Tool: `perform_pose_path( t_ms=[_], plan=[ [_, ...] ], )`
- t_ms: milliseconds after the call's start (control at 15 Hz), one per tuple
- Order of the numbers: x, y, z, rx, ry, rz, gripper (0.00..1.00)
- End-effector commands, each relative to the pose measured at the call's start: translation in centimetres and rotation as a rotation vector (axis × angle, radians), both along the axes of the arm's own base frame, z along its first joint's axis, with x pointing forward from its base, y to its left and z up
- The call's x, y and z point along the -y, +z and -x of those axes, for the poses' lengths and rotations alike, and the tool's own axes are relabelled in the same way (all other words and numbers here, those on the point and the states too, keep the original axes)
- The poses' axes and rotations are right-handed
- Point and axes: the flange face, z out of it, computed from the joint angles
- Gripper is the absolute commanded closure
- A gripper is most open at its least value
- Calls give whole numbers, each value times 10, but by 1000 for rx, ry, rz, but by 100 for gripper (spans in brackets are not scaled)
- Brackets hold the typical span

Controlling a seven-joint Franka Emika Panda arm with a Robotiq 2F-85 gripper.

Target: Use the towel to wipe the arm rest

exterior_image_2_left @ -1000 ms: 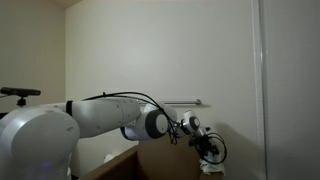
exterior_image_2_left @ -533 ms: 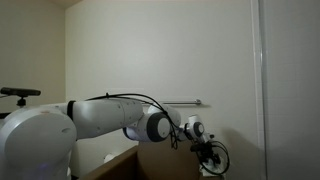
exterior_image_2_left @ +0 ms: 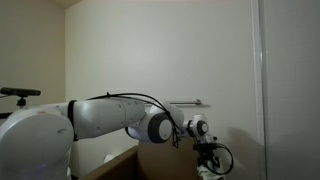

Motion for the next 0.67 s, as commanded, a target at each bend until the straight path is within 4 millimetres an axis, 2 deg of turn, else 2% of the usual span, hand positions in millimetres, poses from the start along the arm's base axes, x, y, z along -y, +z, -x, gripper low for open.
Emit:
perform_pose_path(
  t_ms=[0, 200, 333, 533, 600],
  plan=[
    [-3, -6, 20, -180, 18, -76, 95],
    [-8, 7, 30, -288, 20, -91, 95],
    [-7, 8, 36, -331, -11, -63, 95],
    [5, -5, 45, -373, -54, -22, 96],
    [13, -16, 52, -395, -61, -37, 96]
  ],
)
